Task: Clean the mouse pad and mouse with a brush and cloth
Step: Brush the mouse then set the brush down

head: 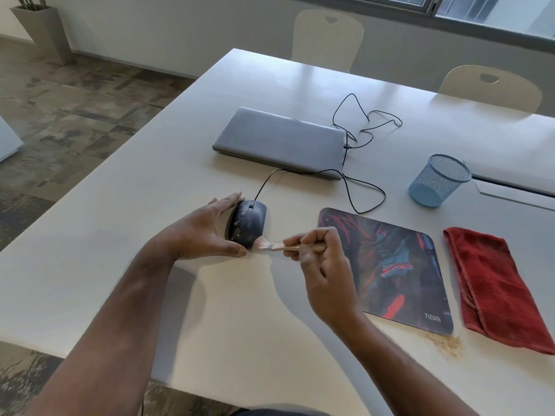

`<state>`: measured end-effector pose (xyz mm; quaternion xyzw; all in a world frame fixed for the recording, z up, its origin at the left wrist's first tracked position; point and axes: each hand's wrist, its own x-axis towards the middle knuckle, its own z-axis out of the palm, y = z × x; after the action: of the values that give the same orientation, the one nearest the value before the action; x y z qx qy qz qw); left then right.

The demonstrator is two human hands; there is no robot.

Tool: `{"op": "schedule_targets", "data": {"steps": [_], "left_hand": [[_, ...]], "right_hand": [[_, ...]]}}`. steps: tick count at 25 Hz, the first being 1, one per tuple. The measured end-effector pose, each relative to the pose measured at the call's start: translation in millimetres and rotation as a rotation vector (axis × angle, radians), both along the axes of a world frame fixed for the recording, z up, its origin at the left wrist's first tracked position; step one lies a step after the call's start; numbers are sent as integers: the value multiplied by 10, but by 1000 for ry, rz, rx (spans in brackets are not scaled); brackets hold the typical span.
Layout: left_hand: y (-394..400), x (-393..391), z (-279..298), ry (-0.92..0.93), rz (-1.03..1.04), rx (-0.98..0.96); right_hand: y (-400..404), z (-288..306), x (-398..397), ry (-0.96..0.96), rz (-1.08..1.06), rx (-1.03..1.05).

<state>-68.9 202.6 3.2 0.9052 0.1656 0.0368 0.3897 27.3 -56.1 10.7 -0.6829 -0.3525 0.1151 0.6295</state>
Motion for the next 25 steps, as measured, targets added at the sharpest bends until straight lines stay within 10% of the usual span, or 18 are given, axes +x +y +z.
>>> {"op": "schedule_targets", "data": {"steps": [10, 25], "left_hand": [[32, 5, -39, -19, -9, -7], [-446, 882, 550, -303, -38, 189]], "right_hand": [[-104, -27, -94, -24, -50, -49], [-358, 144, 586, 511, -247, 81]]}}
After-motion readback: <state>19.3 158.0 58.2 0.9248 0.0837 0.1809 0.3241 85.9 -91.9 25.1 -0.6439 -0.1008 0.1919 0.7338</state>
